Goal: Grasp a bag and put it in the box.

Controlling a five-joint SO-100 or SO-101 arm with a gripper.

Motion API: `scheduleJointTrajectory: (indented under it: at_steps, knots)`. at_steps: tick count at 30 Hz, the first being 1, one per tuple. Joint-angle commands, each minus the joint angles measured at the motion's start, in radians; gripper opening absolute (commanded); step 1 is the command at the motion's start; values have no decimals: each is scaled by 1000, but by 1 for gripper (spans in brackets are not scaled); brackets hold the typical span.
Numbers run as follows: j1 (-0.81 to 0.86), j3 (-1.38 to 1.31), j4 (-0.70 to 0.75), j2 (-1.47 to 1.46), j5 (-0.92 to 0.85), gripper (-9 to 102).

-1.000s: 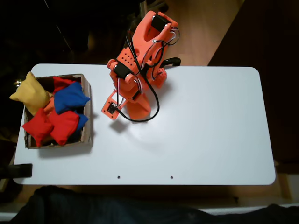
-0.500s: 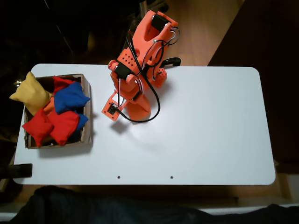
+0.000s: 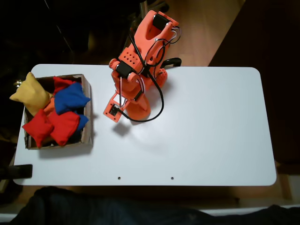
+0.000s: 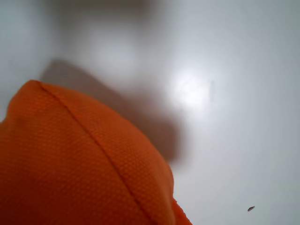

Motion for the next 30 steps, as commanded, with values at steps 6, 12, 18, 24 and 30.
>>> scheduleJointTrajectory:
  at_steps: [6, 12, 18, 24, 30]
  knots:
    - [0, -20, -12, 12, 20, 41]
    - [-14, -38, -6, 12, 46, 36]
    - [-29, -92, 35, 2, 78, 34]
    - [-69, -169, 123, 0, 127, 31]
    - [-101, -213, 160, 0, 172, 29]
